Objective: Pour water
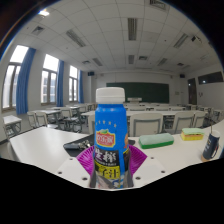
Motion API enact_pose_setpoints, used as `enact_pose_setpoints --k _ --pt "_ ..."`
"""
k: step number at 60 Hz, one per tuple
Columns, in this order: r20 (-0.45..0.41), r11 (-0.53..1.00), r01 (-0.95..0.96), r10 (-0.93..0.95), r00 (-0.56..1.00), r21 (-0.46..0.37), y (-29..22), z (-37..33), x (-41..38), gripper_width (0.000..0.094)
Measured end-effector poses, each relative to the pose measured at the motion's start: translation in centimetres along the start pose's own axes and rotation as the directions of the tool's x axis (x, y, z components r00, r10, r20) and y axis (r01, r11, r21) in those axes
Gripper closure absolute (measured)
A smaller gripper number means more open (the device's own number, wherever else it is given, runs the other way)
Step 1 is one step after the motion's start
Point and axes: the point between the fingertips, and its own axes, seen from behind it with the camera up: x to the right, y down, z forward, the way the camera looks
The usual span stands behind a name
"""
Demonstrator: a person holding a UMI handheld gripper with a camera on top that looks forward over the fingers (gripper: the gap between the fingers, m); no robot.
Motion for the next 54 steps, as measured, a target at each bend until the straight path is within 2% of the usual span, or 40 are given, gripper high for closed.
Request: enact_pose_setpoints --k 5,10,16,23,29,36,39,43,49,54 --pt "0.021 0.998 -0.055 0.055 0.998 -0.004 -0.1 0.0 0.3 0.0541" --pt "0.057 0.979 -0.204 0.204 0.977 -0.007 -1.5 -0.6 1.8 0.0542" --pt "0.104 0.891 -0.452 0.446 0.889 0.048 -5.4 -1.7 6.1 0.0541" --pt "0.181 0.646 -0.758 0.737 0.651 0.093 -8.6 -4.1 11.4 0.0541" --pt "0.212 0.379 -0.923 0.899 0.384 0.065 -9.0 -5.4 16.2 0.0544" --pt "0.241 0.102 -0.995 0.965 0.102 0.013 -8.3 -6.4 19.9 0.0545" --pt "0.244 0.001 -1.0 0.97 0.004 0.015 -8.6 -7.7 19.5 0.0542" --pt "0.252 -0.092 -0.996 0.964 -0.085 0.019 -9.4 -7.8 20.1 0.0541" --pt "0.276 -0.251 -0.967 0.928 -0.252 -0.04 -10.0 -10.3 21.0 0.0542" --pt "0.282 -0.33 -0.942 0.9 -0.332 -0.055 -11.4 -11.0 20.1 0.0538"
